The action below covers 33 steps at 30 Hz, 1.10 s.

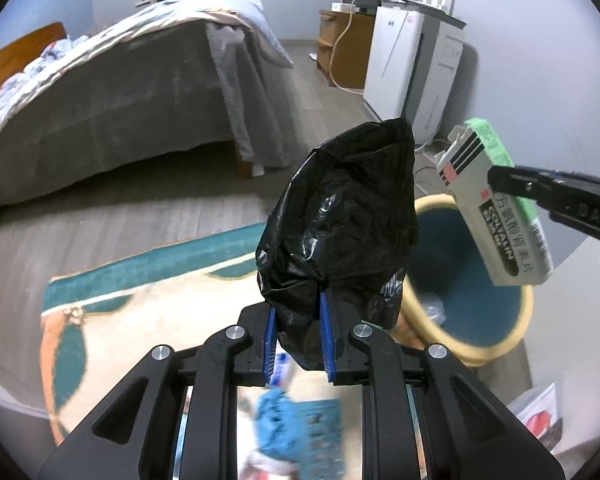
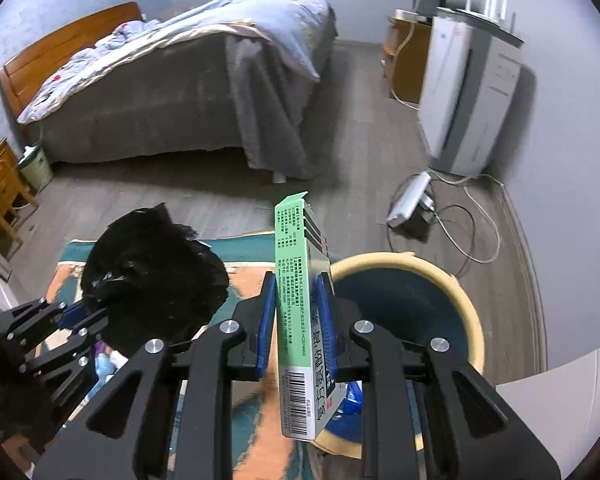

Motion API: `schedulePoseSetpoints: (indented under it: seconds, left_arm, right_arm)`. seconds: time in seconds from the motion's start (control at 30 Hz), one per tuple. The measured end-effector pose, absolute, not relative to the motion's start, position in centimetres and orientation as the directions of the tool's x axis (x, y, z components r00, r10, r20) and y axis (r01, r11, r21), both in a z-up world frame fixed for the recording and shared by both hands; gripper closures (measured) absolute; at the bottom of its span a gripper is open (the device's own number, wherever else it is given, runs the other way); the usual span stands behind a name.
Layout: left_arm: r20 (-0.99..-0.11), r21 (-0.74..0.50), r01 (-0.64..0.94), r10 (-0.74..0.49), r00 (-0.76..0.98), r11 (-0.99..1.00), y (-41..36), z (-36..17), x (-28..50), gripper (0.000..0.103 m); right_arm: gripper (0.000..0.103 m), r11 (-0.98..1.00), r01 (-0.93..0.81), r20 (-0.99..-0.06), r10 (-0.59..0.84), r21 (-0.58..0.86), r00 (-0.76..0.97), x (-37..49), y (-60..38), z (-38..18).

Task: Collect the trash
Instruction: 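Carry the black bag and box over the bin and open both tools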

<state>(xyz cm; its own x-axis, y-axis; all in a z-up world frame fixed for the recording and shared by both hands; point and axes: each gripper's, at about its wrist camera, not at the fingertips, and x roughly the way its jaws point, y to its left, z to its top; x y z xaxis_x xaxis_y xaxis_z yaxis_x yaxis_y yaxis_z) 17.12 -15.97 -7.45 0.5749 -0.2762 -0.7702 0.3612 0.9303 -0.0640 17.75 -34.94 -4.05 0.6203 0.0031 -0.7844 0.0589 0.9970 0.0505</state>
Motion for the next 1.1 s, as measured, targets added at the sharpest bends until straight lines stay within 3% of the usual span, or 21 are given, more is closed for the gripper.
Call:
schedulePoseSetpoints:
  seconds: [0.43, 1.1]
  left_arm:
    - [-0.783, -0.083, 0.422, -0.321, 0.533, 0.903, -23.2, -8.2, 16.2, 0.084]
    - [-0.818, -0.097, 0.516, -0.363, 0.445, 0.851, -31.7, -12.0, 18.5, 0.079]
  right_arm:
    - [0.083, 0.962, 0.246, -0.82, -0.045, 0.118, 0.571, 16.1, -43.8, -6.3]
    - [0.082, 0.937, 0.348, -0.82, -0.228, -0.037, 0.525, 15.6, -46.9, -8.5]
